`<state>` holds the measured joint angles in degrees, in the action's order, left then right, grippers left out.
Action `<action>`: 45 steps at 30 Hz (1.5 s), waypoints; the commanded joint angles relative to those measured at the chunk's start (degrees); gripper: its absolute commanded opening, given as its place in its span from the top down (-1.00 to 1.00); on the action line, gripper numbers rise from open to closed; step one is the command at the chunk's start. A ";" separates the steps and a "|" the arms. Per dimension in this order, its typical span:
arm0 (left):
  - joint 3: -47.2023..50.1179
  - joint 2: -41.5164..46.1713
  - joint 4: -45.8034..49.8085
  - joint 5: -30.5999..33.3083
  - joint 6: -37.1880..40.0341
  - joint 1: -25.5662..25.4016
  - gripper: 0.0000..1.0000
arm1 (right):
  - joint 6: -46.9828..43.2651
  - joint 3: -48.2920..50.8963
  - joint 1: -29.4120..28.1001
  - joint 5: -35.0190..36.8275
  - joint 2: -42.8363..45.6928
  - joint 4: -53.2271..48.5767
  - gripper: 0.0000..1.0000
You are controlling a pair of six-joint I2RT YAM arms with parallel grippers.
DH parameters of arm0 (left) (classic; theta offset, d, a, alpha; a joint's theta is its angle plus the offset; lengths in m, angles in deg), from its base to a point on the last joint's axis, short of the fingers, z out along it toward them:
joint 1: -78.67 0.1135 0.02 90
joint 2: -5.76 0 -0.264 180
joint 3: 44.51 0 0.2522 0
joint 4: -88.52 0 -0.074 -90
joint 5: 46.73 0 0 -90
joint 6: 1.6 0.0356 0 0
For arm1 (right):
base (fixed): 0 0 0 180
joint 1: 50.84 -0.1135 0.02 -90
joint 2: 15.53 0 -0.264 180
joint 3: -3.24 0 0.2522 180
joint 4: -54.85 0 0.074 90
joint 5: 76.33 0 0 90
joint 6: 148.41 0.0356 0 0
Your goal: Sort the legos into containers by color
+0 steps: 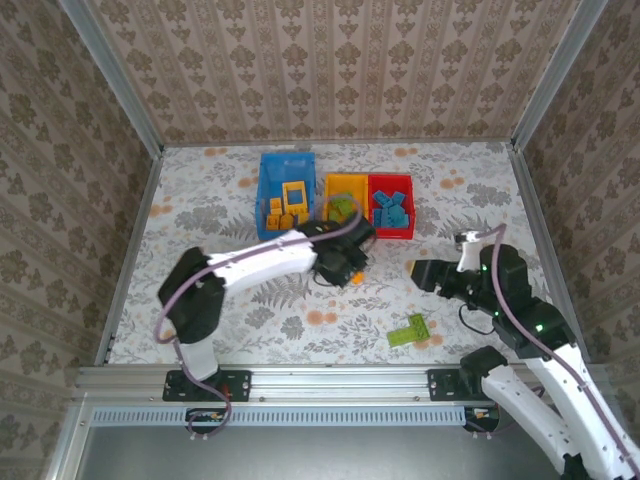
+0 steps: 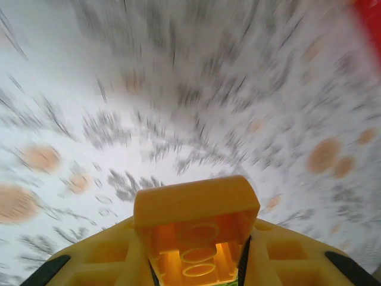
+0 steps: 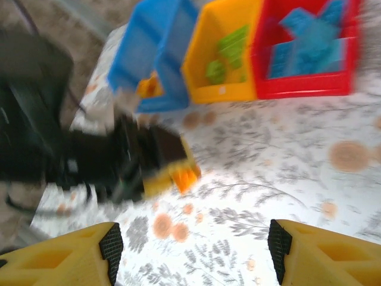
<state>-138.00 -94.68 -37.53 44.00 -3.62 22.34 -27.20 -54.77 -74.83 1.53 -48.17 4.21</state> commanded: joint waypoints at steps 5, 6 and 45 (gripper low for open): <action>-6.44 4.40 16.07 12.49 29.07 14.40 0.43 | -4.00 -2.70 -20.29 11.77 -12.39 13.15 -0.40; -9.32 3.42 17.92 14.60 32.46 16.03 0.43 | -3.88 -3.06 -21.57 12.64 -14.19 14.62 -0.40; -45.97 -34.11 16.24 27.04 63.42 28.66 0.42 | -0.62 -3.55 -23.08 17.94 -28.25 30.61 -0.43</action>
<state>-181.78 -127.53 -23.57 68.66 58.58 51.32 -28.41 -59.21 -98.04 18.03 -78.18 34.81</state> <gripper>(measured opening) 0.320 0.713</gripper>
